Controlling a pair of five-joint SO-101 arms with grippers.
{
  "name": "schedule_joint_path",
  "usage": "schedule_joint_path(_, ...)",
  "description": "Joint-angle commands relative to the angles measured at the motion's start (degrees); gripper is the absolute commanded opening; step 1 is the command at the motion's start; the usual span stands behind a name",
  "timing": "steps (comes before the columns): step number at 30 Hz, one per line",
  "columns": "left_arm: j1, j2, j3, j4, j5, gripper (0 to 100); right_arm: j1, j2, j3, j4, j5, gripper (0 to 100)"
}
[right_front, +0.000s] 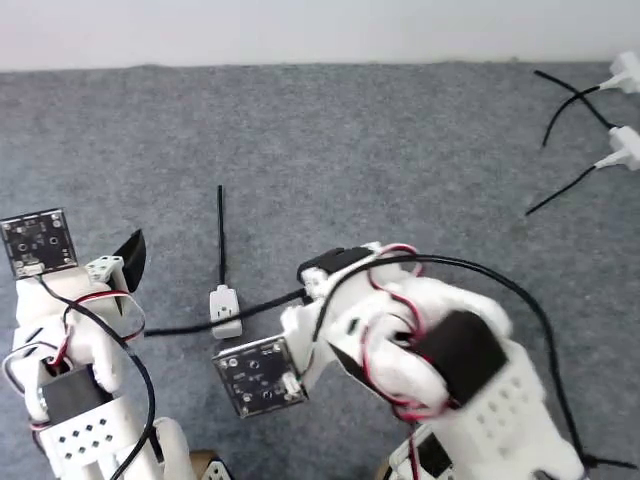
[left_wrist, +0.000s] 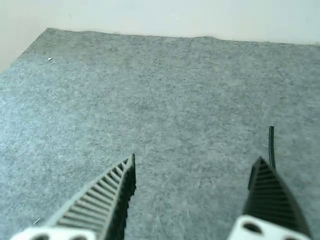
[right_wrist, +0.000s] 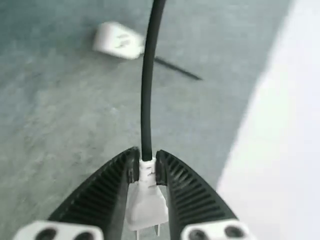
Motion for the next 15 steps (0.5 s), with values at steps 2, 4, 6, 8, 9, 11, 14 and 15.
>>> schedule_joint_path(2,0.4,-0.1,-2.4,-1.8,1.4,35,-0.1,-4.4,-8.4,-0.2,-9.5,0.9)
schedule_joint_path(4,0.7,-0.1,-2.3,-1.8,1.4,35,1.2,-5.1,-9.2,-3.1,-14.2,0.9)
schedule_joint_path(6,2.2,-0.1,-2.3,-1.8,1.4,35,2.9,-5.8,-9.2,-8.7,-20.5,0.9)
schedule_joint_path(8,4.0,-0.1,-2.4,-1.8,1.4,35,5.0,-5.9,-9.1,-15.1,-26.3,0.9)
schedule_joint_path(9,4.9,-0.1,-2.4,-1.9,1.4,35,5.7,-5.8,-9.1,-18.1,-28.6,0.9)
schedule_joint_path(11,6.8,-0.1,-3.4,-2.1,1.3,35,6.1,-5.8,-9.1,-23.3,-31.6,0.9)
schedule_joint_path(14,9.8,-0.1,-6.2,-2.1,1.2,35,6.2,-5.8,-8.5,-30.8,-34.8,0.9)
schedule_joint_path(15,11.2,-0.1,-7.2,-2.1,1.1,35,6.3,-6.1,-7.7,-33.5,-35.7,0.9)
